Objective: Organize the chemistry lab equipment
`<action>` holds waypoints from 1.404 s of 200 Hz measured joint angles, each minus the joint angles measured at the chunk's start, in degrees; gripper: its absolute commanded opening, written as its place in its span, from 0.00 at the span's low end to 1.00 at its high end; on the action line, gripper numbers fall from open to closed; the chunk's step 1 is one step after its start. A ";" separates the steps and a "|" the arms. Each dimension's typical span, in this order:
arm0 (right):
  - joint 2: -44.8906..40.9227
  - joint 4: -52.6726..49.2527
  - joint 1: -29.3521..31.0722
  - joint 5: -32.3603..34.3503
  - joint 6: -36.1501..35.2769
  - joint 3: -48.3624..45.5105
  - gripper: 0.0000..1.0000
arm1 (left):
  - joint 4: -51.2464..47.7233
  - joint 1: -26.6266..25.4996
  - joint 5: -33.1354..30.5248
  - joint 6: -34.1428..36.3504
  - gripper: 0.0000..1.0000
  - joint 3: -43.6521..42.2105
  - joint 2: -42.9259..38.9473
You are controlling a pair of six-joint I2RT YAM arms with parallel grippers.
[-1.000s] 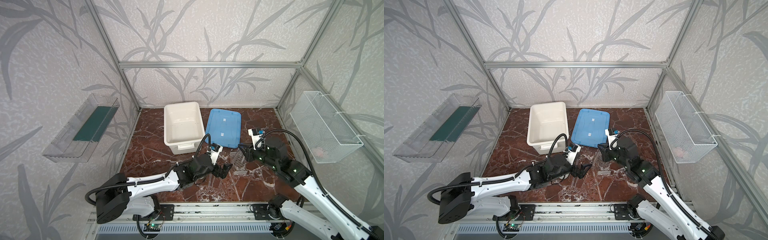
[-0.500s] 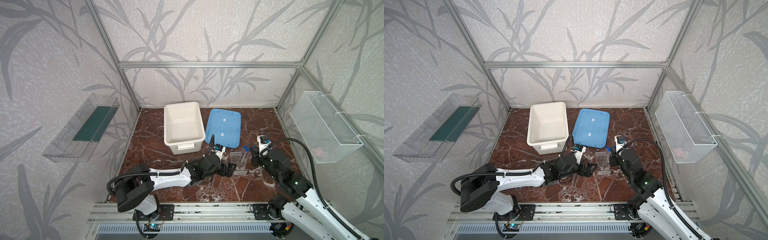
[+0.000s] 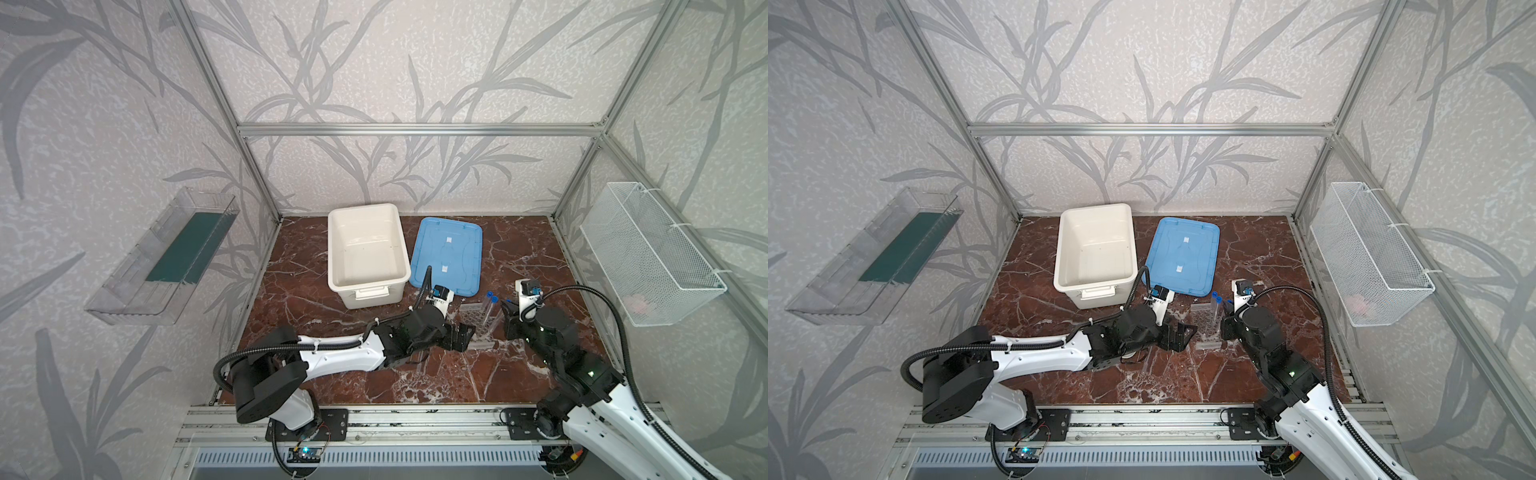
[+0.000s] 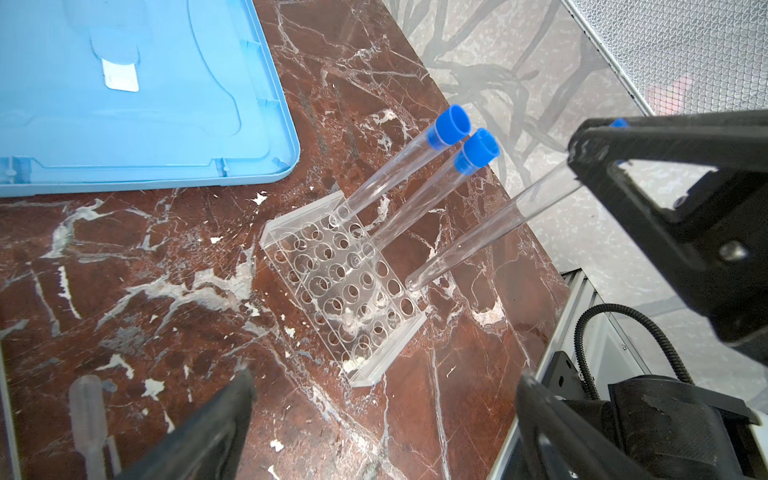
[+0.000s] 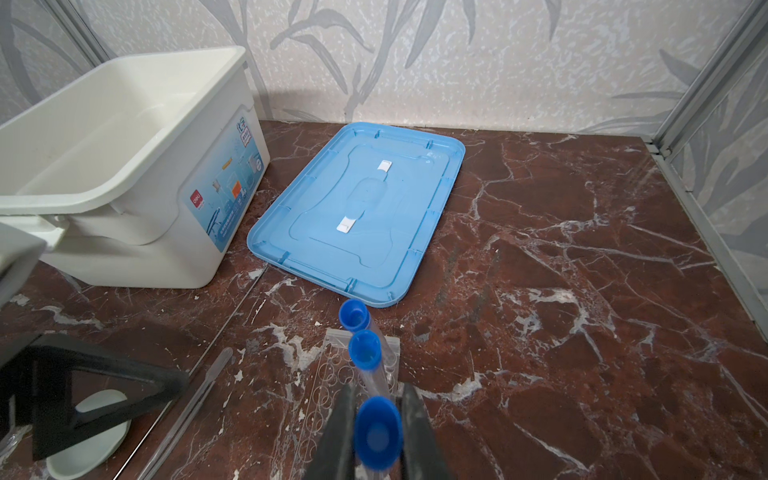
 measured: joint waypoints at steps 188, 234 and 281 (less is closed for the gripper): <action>2.27 8.24 0.04 -1.53 -0.72 -7.48 0.61 | 0.17 -0.15 -1.29 0.02 0.99 -1.01 -0.48; -4.13 3.93 0.09 -0.26 1.29 -4.37 0.99 | -13.81 0.85 -7.26 3.52 0.99 4.37 -9.49; 2.69 2.89 0.07 -2.10 0.59 7.76 0.99 | -32.52 13.64 -7.52 7.72 0.99 21.35 -18.14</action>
